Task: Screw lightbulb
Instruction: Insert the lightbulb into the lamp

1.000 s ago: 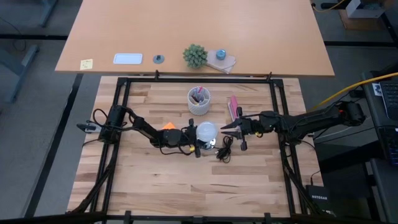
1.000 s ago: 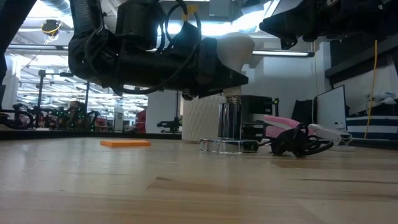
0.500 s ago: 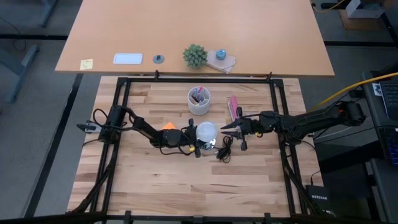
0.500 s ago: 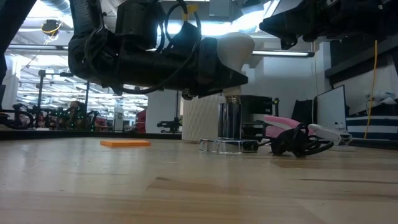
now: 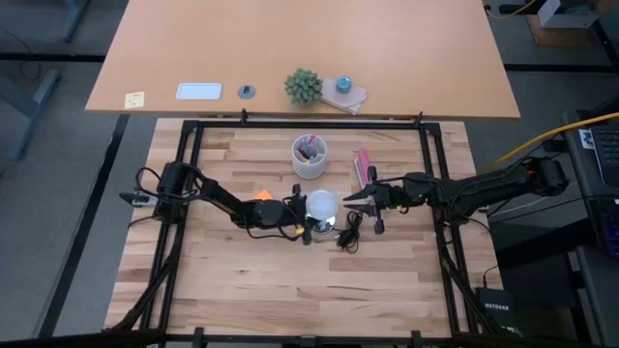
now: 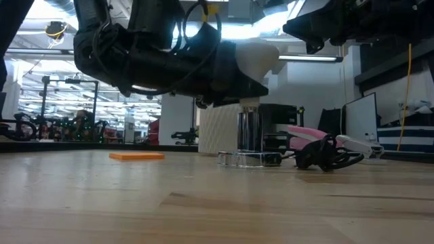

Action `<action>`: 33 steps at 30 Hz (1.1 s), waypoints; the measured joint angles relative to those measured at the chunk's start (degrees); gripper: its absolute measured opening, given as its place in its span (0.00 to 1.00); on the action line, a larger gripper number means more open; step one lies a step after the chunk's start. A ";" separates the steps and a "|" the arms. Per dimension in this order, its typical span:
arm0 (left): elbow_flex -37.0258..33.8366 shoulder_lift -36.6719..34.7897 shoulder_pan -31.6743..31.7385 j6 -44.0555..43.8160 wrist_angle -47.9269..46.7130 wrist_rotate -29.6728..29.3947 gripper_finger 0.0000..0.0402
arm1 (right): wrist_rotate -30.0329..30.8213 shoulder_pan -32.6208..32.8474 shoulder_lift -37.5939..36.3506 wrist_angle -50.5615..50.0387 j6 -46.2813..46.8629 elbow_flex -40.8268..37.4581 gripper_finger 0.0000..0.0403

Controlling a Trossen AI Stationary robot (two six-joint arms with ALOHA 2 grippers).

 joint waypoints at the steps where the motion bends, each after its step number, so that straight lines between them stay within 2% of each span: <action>1: 0.00 0.00 0.00 0.11 -0.02 -0.01 0.38 | 0.00 0.00 0.00 0.00 0.00 0.00 0.19; 19: 0.07 0.13 0.00 0.40 -2.14 -0.06 0.38 | -0.02 0.05 0.64 1.85 2.01 0.00 0.19; 28: 0.17 0.15 -0.02 0.03 -3.15 -0.06 0.38 | -0.45 0.05 10.16 14.92 3.44 0.10 0.19; 33: 0.17 0.17 -0.33 0.21 -3.24 -0.13 0.38 | -0.44 0.05 16.26 14.97 4.48 4.24 0.19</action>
